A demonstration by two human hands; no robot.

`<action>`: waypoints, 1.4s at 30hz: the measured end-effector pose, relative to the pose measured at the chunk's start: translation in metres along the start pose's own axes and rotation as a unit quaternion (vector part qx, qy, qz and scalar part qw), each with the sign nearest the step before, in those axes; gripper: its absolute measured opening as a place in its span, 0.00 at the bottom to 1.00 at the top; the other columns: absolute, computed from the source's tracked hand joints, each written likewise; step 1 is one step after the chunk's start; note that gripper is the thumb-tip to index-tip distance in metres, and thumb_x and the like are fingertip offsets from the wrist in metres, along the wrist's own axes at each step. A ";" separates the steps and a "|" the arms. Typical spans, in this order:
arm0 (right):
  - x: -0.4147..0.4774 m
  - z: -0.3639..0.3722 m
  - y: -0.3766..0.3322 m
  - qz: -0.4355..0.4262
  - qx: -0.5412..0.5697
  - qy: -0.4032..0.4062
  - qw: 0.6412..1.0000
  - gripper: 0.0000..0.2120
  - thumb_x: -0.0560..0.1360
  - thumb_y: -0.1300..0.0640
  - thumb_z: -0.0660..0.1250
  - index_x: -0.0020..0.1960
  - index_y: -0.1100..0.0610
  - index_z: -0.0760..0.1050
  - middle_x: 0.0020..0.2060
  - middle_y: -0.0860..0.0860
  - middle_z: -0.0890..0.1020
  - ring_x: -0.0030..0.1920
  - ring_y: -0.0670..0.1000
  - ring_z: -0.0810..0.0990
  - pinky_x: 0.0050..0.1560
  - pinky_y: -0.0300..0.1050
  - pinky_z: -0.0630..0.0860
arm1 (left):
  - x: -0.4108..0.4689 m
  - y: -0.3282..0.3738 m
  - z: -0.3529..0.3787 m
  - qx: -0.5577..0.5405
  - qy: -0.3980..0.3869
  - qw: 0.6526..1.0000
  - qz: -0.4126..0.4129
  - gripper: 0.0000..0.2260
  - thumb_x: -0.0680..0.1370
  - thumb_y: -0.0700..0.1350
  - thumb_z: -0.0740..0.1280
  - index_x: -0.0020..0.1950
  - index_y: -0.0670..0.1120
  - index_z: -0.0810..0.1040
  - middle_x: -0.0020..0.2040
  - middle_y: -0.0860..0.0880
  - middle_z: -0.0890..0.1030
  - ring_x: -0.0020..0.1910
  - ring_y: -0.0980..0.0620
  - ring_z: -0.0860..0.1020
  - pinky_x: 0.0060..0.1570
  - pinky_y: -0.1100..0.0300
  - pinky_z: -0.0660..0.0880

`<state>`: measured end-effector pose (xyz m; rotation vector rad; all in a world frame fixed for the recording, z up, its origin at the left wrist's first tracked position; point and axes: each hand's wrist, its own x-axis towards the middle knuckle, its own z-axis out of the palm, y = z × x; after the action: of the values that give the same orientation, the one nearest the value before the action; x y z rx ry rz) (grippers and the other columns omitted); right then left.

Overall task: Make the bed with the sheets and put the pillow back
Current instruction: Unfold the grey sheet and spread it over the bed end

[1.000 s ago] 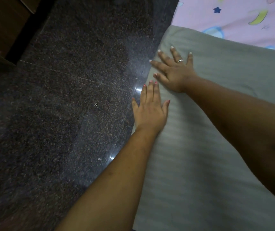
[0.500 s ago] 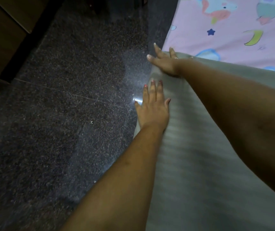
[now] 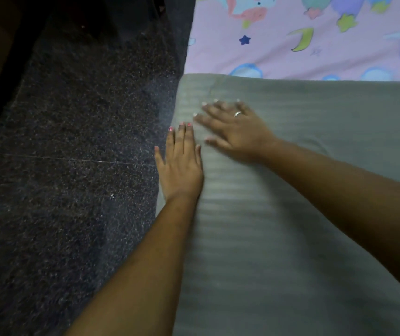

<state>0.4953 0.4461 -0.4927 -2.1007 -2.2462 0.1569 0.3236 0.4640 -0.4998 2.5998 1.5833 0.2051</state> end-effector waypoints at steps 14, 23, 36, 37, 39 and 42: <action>-0.067 -0.005 0.087 0.203 0.026 -0.007 0.979 0.27 0.80 0.39 0.46 0.77 0.45 0.50 0.77 0.48 0.52 0.77 0.52 0.50 0.74 0.56 0.44 | 0.028 0.070 -0.013 0.215 -0.174 0.959 -0.064 0.24 0.83 0.42 0.46 0.78 0.46 0.41 0.77 0.36 0.46 0.75 0.35 0.50 0.72 0.41 0.48; -0.165 -0.013 0.174 0.256 0.016 0.007 0.966 0.26 0.80 0.38 0.47 0.77 0.42 0.52 0.77 0.47 0.54 0.77 0.51 0.51 0.74 0.57 0.46 | 0.000 0.180 0.010 0.111 -0.157 0.981 -0.012 0.23 0.82 0.36 0.46 0.77 0.37 0.46 0.76 0.35 0.47 0.74 0.30 0.47 0.70 0.37 0.50; -0.273 -0.020 0.297 0.296 0.000 0.024 0.955 0.26 0.80 0.39 0.48 0.76 0.43 0.53 0.77 0.48 0.56 0.76 0.51 0.53 0.73 0.56 0.47 | -0.030 0.411 0.055 -0.027 -0.142 0.973 0.179 0.27 0.81 0.56 0.50 0.78 0.49 0.51 0.79 0.50 0.50 0.77 0.47 0.45 0.71 0.38 0.41; -0.279 -0.020 0.306 0.298 -0.004 0.023 0.954 0.26 0.80 0.39 0.48 0.77 0.43 0.53 0.77 0.48 0.56 0.76 0.51 0.53 0.73 0.56 0.47 | -0.032 0.425 0.059 -0.022 -0.139 0.974 0.179 0.28 0.81 0.57 0.50 0.78 0.47 0.50 0.79 0.49 0.49 0.77 0.46 0.45 0.71 0.39 0.40; -0.295 -0.021 0.327 0.303 -0.011 0.024 0.953 0.26 0.80 0.39 0.48 0.77 0.43 0.53 0.77 0.48 0.56 0.76 0.51 0.54 0.74 0.56 0.47 | -0.036 0.455 0.066 -0.020 -0.135 0.975 0.175 0.30 0.80 0.57 0.50 0.78 0.45 0.47 0.79 0.48 0.47 0.77 0.44 0.43 0.71 0.40 0.40; -0.317 -0.020 0.356 0.306 -0.016 0.033 0.951 0.26 0.80 0.39 0.47 0.76 0.43 0.54 0.76 0.48 0.57 0.76 0.52 0.54 0.74 0.56 0.46 | -0.038 0.488 0.074 -0.020 -0.135 0.974 0.183 0.30 0.80 0.57 0.49 0.78 0.45 0.46 0.79 0.47 0.45 0.77 0.42 0.41 0.72 0.40 0.40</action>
<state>0.8725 0.1537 -0.5063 -2.6998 -1.4974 0.0728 0.7461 0.2057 -0.5032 2.7246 0.9988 -0.0900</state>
